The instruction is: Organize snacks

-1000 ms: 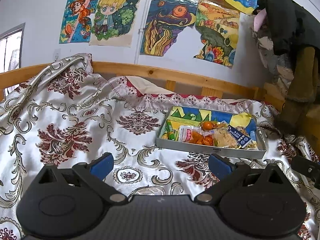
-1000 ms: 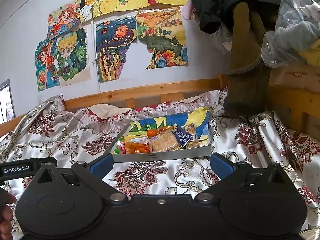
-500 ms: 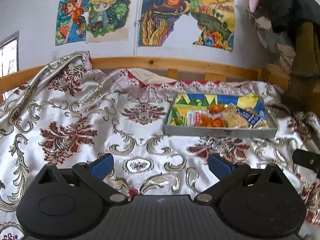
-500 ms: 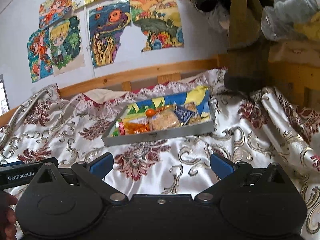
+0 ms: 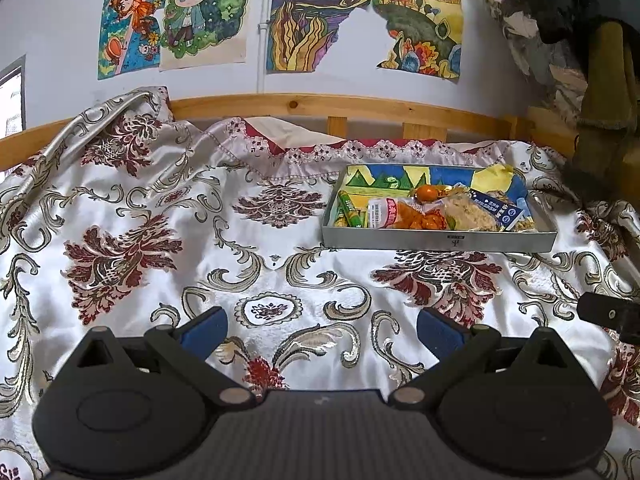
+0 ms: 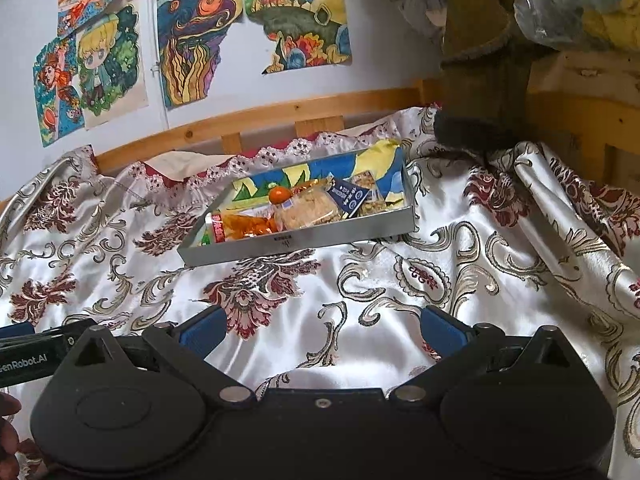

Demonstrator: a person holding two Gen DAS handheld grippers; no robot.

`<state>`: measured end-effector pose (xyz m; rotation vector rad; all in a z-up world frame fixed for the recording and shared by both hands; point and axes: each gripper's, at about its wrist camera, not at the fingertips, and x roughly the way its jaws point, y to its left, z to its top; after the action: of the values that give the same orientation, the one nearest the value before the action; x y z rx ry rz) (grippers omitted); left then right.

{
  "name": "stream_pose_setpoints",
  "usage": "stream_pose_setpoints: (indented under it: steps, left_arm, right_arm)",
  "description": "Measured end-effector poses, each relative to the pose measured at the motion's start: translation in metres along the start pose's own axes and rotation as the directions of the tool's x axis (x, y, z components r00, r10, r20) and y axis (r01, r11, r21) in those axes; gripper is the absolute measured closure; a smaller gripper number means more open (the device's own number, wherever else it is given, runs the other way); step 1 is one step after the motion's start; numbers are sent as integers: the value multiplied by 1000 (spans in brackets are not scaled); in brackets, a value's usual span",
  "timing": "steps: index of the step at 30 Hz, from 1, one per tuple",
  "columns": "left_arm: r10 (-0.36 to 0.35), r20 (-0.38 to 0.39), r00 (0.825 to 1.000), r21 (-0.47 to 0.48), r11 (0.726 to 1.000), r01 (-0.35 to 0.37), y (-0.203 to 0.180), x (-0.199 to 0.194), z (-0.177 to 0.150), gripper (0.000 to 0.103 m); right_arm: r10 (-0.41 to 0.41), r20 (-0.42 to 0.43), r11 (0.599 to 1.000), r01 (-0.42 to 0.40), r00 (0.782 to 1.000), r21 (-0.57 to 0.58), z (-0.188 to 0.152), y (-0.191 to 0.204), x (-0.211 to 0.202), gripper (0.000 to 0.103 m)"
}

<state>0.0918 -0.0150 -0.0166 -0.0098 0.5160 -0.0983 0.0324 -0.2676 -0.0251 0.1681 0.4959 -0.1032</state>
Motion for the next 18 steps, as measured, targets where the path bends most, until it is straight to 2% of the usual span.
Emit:
stream_pose_setpoints:
  steps: [18]
  left_arm:
    - [-22, 14, 1000, -7, 1000, 22, 0, -5, 0, 0]
  right_arm:
    - [0, 21, 1000, 0, 1000, -31, -3, 5, -1, 1]
